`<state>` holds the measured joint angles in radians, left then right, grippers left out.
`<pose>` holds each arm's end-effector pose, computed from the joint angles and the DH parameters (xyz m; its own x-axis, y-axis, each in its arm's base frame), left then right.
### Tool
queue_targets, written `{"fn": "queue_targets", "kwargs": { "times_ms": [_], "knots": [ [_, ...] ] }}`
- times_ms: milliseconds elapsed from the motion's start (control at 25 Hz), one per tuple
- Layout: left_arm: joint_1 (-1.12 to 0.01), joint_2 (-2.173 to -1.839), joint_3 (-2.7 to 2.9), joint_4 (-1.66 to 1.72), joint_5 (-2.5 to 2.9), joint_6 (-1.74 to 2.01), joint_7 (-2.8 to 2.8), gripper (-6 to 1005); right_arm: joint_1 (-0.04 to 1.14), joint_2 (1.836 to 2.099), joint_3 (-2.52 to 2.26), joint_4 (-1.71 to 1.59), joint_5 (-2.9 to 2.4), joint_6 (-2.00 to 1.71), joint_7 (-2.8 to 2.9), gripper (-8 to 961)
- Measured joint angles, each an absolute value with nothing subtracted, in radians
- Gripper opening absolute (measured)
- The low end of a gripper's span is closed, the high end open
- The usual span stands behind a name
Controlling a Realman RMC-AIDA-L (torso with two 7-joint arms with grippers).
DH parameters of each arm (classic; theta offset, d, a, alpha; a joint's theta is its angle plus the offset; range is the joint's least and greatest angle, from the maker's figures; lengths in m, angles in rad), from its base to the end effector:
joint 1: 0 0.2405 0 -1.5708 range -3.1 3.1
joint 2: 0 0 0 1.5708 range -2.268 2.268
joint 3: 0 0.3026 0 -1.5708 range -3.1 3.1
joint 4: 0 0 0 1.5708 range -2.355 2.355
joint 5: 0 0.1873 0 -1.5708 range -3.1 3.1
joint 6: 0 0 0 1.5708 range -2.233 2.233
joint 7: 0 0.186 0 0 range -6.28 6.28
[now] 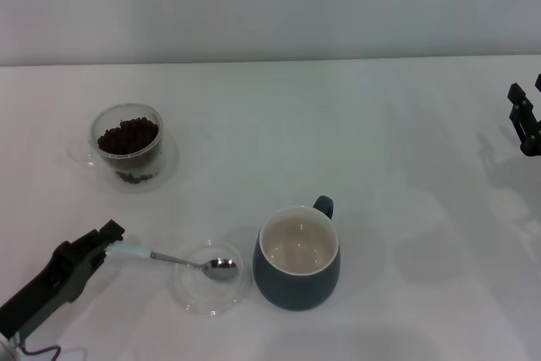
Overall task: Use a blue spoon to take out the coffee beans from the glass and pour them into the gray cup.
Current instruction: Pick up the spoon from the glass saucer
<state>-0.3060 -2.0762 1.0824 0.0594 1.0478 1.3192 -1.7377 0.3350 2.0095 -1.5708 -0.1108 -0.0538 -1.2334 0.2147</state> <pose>-0.3518 0.2839 -0.0943 -0.3412 0.6273 0.7000 0.8902 -0.0235 0.4550 0.3835 0.3471 0.0066 0.8124 0.0388 -0.5818 -0.5640 -0.2010 -0.8010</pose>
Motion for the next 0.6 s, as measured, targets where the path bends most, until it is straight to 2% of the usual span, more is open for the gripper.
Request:
{"fn": "queue_targets", "kwargs": {
  "times_ms": [280, 600],
  "knots": [
    [-0.296, -2.07, 1.083, 0.089, 1.05, 1.367, -1.722, 136, 0.336, 2.01, -1.571, -0.111, -0.054, -1.226, 0.215, 386],
    [-0.178, -2.065, 1.076, 0.278, 1.043, 1.385, -1.723, 137, 0.336, 2.009, -1.571, -0.113, -0.054, -1.226, 0.215, 386]
  ]
}}
